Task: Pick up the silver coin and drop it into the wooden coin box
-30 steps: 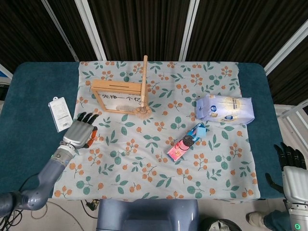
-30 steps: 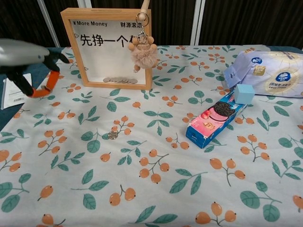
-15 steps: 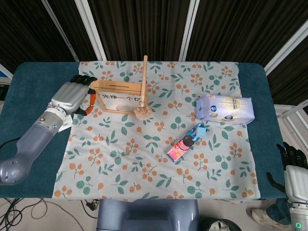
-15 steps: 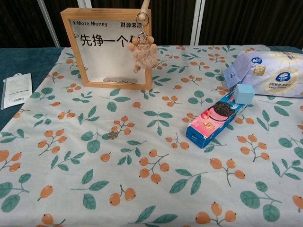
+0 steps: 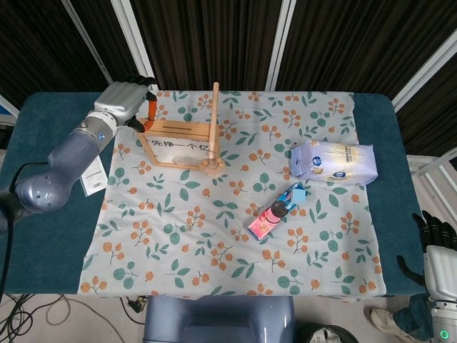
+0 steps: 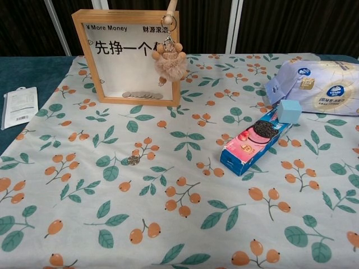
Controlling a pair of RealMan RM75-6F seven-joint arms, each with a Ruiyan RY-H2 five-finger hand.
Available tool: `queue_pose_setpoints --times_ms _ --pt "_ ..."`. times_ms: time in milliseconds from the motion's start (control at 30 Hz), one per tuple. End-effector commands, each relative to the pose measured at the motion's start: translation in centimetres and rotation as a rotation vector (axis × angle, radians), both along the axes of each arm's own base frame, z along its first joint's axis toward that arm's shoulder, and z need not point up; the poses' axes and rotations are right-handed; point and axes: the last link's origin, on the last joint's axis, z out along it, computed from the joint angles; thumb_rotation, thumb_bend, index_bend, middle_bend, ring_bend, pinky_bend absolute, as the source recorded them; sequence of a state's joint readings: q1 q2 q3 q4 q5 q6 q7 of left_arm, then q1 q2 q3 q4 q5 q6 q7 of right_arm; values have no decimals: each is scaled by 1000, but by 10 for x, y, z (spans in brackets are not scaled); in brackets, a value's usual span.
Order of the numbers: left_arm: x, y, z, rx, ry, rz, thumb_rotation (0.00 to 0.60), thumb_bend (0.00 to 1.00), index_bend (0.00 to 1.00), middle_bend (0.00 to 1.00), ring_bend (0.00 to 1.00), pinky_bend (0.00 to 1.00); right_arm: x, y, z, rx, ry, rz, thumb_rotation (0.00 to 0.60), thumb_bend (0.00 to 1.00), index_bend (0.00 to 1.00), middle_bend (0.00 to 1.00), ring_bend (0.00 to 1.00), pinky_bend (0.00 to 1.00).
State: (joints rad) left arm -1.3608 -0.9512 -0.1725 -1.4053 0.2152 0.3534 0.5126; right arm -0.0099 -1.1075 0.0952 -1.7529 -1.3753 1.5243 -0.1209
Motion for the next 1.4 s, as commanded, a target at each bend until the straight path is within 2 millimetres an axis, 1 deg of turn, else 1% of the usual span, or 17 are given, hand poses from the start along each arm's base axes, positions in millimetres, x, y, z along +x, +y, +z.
queue_pose_setpoints --times_ms 33,267,400,833,1400 --pt "4 20 -17 -42 16 15 600 504 648 73 0 13 0 0 0 0 5 1 600 369 96 46 4 0" --pt "2 41 -28 -78 2 55 600 504 649 81 0 13 -1 0 -1 -9 9 -12 600 369 96 46 4 0" --pt "2 47 -37 -95 10 56 600 504 649 82 0 12 -1 0 1 -21 12 -16 600 369 96 46 4 0" --pt "4 50 -58 -140 29 49 600 503 632 82 0 0 -2 1 3 -32 8 -25 600 369 96 46 4 0" --pt "12 48 -64 -166 32 34 600 484 618 83 0 0 -3 1 4 -39 2 -34 600 369 96 46 4 0"
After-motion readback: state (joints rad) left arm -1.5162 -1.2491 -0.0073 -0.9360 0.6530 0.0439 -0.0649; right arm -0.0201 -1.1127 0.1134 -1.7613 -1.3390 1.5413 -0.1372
